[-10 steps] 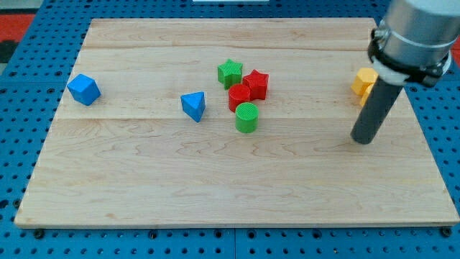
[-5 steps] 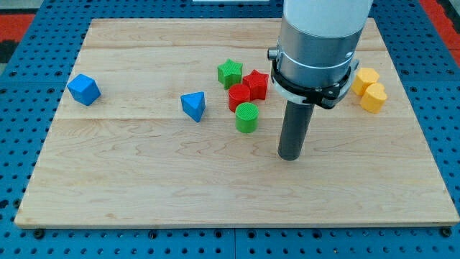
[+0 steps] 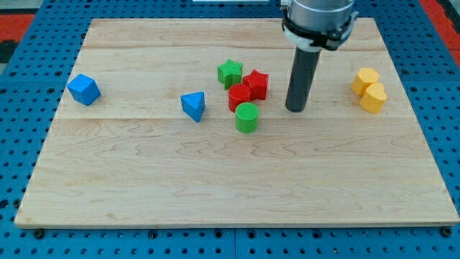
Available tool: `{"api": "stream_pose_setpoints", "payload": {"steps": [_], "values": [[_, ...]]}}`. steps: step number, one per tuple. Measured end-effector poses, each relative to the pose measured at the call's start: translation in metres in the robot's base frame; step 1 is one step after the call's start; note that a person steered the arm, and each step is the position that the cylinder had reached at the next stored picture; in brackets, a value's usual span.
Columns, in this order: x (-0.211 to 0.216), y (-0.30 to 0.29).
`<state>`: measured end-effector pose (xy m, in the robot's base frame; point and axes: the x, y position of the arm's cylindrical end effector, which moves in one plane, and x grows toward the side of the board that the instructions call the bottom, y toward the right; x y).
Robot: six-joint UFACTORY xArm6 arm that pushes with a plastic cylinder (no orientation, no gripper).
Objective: Push red star above the blue triangle
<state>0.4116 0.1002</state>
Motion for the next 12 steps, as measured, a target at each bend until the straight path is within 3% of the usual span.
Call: {"api": "stream_pose_setpoints", "payload": {"steps": [7, 12], "values": [[-0.024, -0.064], [-0.020, -0.050]]}}
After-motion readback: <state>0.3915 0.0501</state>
